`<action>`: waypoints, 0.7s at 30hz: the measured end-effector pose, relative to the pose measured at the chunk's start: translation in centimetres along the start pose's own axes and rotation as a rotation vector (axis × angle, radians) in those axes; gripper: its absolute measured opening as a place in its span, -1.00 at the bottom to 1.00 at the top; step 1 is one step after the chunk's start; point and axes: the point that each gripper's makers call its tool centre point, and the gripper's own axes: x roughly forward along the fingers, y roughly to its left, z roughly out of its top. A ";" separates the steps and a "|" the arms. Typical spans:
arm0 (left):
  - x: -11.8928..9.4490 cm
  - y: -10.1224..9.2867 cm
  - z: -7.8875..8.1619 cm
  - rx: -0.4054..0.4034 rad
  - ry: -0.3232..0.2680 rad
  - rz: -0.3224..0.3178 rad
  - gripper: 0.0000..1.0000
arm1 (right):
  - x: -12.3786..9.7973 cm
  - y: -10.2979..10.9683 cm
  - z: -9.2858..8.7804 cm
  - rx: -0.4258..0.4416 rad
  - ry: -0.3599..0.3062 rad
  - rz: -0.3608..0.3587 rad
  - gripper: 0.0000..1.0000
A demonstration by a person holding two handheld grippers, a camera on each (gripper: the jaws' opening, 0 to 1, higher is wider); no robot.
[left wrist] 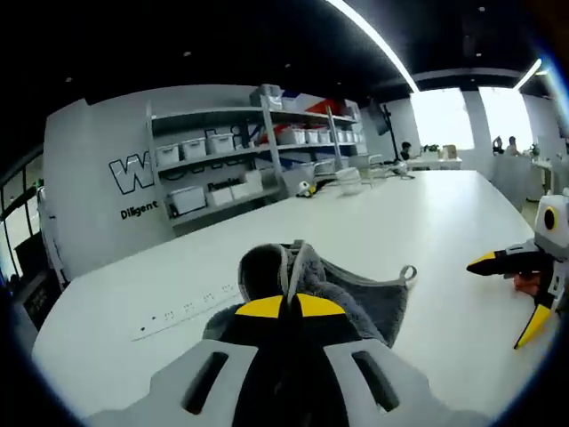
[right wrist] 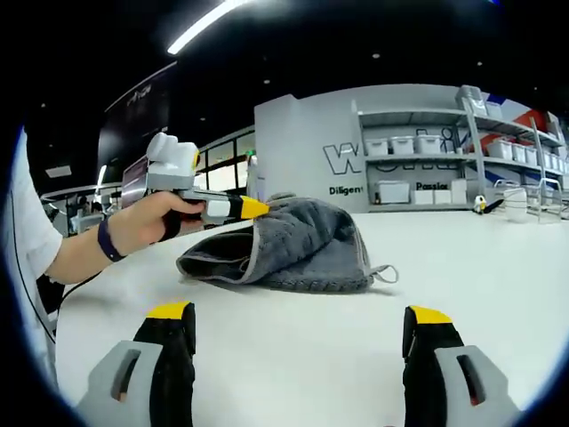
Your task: Open the folded towel by lifting each exposed corner and separating the folded layers until the towel lies flat within the target outline without major curled edges
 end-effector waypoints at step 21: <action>-4.9 6.4 -5.3 -0.058 0.074 0.130 -0.93 | 0.0 0.0 -0.3 -0.008 0.012 -0.002 0.99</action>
